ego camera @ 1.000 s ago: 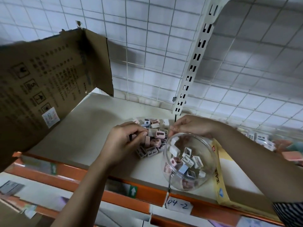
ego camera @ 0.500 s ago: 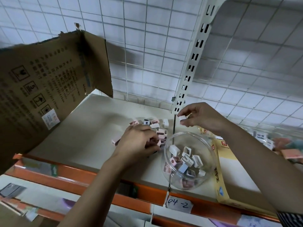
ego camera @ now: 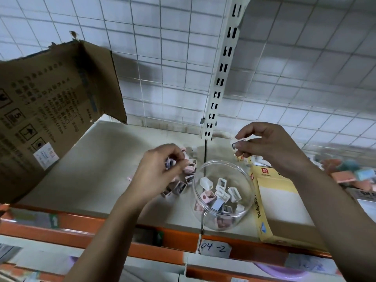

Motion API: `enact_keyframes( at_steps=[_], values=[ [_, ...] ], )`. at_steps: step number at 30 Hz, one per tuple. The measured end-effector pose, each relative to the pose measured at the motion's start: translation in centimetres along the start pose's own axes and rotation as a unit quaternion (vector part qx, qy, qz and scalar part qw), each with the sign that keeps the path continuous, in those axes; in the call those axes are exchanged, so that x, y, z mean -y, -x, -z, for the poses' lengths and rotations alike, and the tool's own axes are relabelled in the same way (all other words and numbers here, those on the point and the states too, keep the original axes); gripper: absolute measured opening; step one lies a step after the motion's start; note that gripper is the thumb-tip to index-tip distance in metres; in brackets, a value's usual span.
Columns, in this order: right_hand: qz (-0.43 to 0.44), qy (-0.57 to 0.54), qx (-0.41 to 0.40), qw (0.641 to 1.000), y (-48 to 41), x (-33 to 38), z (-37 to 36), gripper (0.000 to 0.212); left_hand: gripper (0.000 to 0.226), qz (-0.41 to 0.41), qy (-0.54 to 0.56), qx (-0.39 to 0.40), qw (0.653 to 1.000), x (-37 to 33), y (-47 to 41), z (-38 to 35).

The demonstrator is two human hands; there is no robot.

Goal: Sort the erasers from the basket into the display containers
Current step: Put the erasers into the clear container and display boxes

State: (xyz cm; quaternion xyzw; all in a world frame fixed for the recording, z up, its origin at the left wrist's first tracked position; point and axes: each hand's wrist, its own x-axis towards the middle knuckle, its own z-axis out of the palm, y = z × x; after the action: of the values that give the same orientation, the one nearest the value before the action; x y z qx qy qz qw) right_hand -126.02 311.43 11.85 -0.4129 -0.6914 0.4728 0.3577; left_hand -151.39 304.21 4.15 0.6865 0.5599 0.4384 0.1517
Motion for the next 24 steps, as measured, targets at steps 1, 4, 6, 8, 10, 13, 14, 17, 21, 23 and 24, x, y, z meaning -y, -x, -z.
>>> enact_keyframes(
  at_steps=[1,4,6,8,10,13,14,17,21,23,24],
  values=[
    [0.002,-0.013,-0.003,1.000,0.5,0.0,0.0,0.009,0.012,0.020,0.065,-0.012,0.998,-0.6,-0.1,0.2],
    [0.006,-0.029,-0.023,0.999,1.7,-0.6,0.0,0.004,0.011,0.072,0.243,-0.043,0.966,-1.9,-0.8,0.6],
    [0.016,-0.020,-0.031,0.999,2.6,-1.0,-0.2,0.007,0.015,0.102,0.307,-0.046,0.945,-2.6,-1.3,0.8],
    [0.026,-0.015,-0.037,0.999,3.6,-1.2,-0.5,0.010,0.021,0.109,0.340,-0.040,0.933,-3.1,-1.6,0.8],
    [0.028,-0.016,-0.050,0.998,4.5,-1.3,-0.7,0.011,0.024,0.115,0.370,-0.035,0.921,-3.5,-1.8,0.7],
    [0.028,-0.009,-0.070,0.997,5.5,-1.5,-0.7,0.021,0.018,0.115,0.386,-0.013,0.915,-3.8,-2.0,0.3],
    [0.034,-0.002,-0.074,0.997,5.7,-1.7,-0.7,0.021,0.016,0.113,0.389,-0.004,0.914,-3.8,-2.0,0.2],
    [0.077,0.000,-0.067,0.995,6.1,-2.1,-1.1,0.018,0.019,0.102,0.394,0.025,0.913,-4.0,-2.2,-0.2],
    [0.170,0.126,-0.013,0.977,6.2,-2.8,-2.0,0.014,0.015,0.091,0.376,0.053,0.921,-4.4,-2.2,-0.8],
    [0.199,0.178,0.003,0.964,6.3,-3.3,-2.1,0.014,0.016,0.082,0.369,0.057,0.924,-4.7,-2.3,-1.0],
    [0.204,0.180,0.002,0.962,6.5,-3.4,-2.1,0.015,0.017,0.077,0.367,0.055,0.925,-4.8,-2.2,-1.2]
  ],
)
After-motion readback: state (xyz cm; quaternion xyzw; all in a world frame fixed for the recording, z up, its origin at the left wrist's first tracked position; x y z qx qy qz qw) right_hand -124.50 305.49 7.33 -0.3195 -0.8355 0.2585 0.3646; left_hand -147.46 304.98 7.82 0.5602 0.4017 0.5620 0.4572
